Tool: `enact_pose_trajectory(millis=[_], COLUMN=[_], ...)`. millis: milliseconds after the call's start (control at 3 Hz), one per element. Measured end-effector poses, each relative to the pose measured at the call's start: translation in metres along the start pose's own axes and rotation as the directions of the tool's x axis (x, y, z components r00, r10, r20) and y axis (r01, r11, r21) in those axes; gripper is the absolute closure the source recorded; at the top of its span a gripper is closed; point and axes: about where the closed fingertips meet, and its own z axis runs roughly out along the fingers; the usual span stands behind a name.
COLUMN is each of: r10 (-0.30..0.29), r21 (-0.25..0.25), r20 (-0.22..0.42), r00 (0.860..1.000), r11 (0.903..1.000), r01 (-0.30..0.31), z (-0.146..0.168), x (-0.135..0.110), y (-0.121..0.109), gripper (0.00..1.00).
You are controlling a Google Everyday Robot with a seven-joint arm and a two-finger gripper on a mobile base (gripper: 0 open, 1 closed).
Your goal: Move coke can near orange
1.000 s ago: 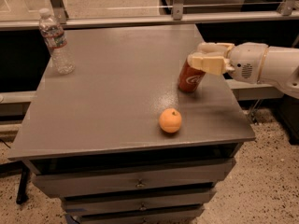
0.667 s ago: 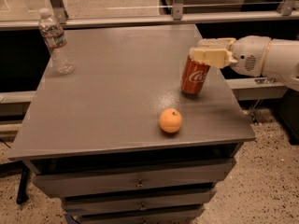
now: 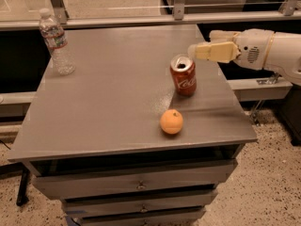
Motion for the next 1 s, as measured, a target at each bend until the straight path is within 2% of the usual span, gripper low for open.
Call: enact_pose_trajectory(millis=[1000], r10=[0.056], r21=[0.018], r20=[-0.01], r00=[0.998], r11=[0.9983], r01=[-0.056], z=[-0.012], x=[0.0116], y=[0.0045], gripper=[0.0])
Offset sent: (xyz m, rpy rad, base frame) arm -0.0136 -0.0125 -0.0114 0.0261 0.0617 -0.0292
